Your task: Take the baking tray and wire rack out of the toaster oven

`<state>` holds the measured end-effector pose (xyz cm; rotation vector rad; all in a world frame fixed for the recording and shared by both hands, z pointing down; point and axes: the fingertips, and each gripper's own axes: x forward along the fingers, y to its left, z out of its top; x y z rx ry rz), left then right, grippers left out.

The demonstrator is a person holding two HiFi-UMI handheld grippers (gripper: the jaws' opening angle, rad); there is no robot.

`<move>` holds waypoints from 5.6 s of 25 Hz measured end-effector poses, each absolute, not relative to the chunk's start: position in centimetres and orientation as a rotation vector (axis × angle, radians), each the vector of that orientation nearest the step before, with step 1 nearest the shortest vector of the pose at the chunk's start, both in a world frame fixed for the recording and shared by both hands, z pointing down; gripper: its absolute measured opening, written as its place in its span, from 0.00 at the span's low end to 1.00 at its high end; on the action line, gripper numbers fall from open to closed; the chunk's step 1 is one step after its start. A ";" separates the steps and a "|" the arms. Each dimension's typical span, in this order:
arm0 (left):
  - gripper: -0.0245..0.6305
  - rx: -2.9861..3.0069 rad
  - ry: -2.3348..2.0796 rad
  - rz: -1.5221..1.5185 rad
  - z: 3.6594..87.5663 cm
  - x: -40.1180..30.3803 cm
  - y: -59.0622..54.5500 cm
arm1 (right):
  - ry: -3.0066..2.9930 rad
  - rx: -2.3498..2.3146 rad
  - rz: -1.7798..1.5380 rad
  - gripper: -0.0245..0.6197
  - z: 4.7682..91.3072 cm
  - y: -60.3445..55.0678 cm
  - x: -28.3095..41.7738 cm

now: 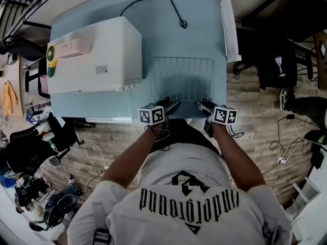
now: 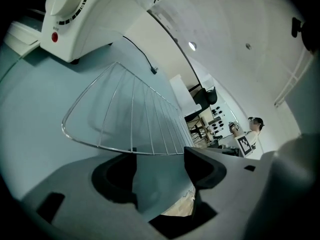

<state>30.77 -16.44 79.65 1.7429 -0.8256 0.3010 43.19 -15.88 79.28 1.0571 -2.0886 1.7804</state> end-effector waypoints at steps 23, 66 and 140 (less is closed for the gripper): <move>0.53 1.994 -0.901 0.358 73.9 31.1 -14.2 | -2.322 1.119 1.370 0.43 72.4 -13.4 43.0; 0.46 2.853 -1.247 -0.011 40.0 31.6 -17.0 | -2.843 1.303 0.009 0.35 39.5 -15.3 41.4; 0.45 2.753 -1.191 0.045 43.9 -15.0 -12.8 | -2.819 1.290 0.206 0.33 43.8 -12.4 -5.5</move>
